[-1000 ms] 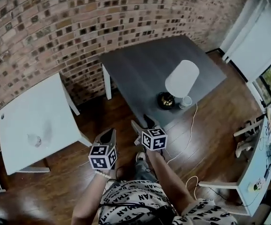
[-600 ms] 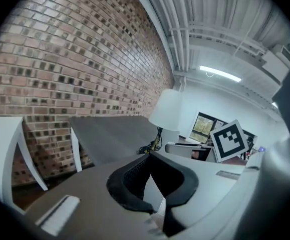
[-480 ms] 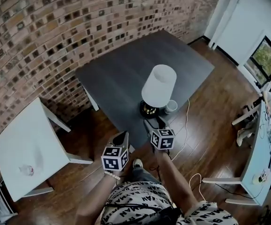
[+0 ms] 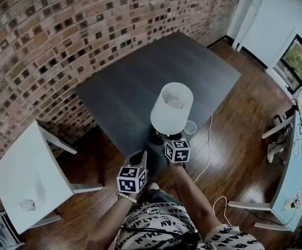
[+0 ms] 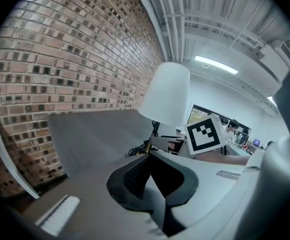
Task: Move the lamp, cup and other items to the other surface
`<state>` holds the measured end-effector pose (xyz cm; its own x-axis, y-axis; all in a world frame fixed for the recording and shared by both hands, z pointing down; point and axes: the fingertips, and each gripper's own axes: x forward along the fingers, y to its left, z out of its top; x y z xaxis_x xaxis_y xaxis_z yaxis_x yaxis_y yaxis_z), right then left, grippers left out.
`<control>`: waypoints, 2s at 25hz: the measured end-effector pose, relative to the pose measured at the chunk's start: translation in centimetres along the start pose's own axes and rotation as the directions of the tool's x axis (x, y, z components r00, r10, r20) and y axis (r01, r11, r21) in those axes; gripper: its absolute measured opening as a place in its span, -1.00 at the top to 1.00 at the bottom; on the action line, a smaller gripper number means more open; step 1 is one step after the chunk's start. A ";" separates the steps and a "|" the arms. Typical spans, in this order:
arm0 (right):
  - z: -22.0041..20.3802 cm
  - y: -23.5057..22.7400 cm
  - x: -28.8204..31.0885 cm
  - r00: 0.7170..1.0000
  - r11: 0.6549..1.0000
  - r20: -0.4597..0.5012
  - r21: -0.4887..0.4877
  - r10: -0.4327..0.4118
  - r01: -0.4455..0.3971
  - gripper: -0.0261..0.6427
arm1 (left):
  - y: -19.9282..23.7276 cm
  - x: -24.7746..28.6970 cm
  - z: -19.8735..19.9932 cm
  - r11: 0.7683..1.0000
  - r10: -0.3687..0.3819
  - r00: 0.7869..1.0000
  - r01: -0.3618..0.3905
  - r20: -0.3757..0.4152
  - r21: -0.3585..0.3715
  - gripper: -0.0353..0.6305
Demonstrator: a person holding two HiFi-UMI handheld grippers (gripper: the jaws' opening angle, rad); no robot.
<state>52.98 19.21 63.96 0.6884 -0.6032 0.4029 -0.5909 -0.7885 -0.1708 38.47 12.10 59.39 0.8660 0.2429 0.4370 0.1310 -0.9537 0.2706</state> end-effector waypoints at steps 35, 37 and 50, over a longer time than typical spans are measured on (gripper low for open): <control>5.9 19.2 -2.0 0.947 0.923 0.079 -0.264 0.311 -0.281 0.68 | 9.8 -12.3 -1.7 0.944 0.298 0.953 -0.286 0.054 -0.162 0.89; 5.7 23.2 -2.9 0.930 0.903 0.075 -0.281 0.359 -0.326 0.68 | 11.2 -15.7 -2.5 0.929 0.338 0.939 -0.322 0.062 -0.181 0.89; 1.5 51.0 -8.1 0.766 0.706 -0.012 -0.379 0.643 -0.599 0.68 | 19.5 -39.3 -11.5 0.756 0.620 0.781 -0.572 0.069 -0.316 0.89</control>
<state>17.87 -16.33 50.68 0.1423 -0.9675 0.2091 -0.9885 -0.1499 -0.0211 1.49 -13.99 57.33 0.7912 -0.4137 0.4504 -0.5494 -0.8044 0.2260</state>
